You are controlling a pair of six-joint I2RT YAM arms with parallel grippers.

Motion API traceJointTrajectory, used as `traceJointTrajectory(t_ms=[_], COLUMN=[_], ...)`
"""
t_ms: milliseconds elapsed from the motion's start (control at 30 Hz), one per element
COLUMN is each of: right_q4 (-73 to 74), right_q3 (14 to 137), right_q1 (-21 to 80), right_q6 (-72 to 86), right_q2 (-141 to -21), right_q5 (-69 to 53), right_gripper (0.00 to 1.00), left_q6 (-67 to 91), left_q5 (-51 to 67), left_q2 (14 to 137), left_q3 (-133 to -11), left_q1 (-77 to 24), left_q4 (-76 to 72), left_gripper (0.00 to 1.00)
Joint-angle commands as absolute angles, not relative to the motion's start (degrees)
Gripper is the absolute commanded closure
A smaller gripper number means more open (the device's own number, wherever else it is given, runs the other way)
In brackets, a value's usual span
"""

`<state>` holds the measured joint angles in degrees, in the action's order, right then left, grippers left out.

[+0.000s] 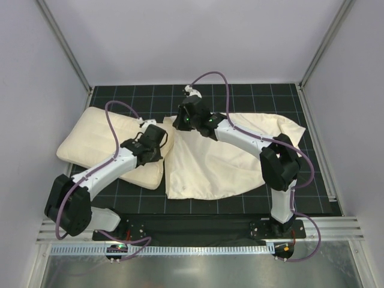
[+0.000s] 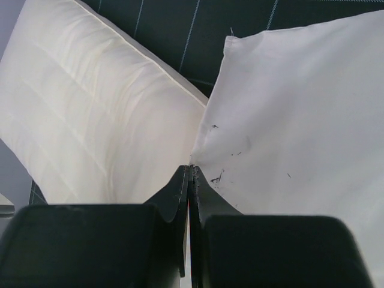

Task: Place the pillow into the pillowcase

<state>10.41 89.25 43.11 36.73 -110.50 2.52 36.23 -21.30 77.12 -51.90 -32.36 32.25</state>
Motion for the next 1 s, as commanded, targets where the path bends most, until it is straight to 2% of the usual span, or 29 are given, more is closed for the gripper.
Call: traceJointTrajectory(t_ms=[0, 433, 633, 867, 967], right_q4=[10.02, 9.67, 11.78, 11.25, 10.99], right_q3=[91.67, 88.33, 88.42, 86.05, 86.04], right_q1=[43.15, 44.38, 44.04, 42.54, 42.36], right_q6=[35.25, 36.65, 37.09, 39.02, 39.29], right_q2=[-107.84, -104.59, -103.36, -102.74, -103.01], right_q5=[0.79, -4.22, -1.94, -2.37, -2.99], right_gripper=[0.96, 0.96, 0.96, 0.96, 0.96], left_q6=[35.16, 34.8, 37.44, 38.93, 40.16], left_q5=[-20.13, -18.99, -18.64, -18.38, -13.46], left_q2=[78.3, 85.16, 87.18, 88.68, 86.85], left_q3=[-55.98, -67.67, -67.86, -62.94, -60.65], left_q1=[-33.49, -37.09, -38.58, -38.15, -37.53], left_q4=[32.78, 34.01, 29.98, 25.58, 21.54], left_gripper=[1.0, 1.0, 0.98, 0.74, 0.56])
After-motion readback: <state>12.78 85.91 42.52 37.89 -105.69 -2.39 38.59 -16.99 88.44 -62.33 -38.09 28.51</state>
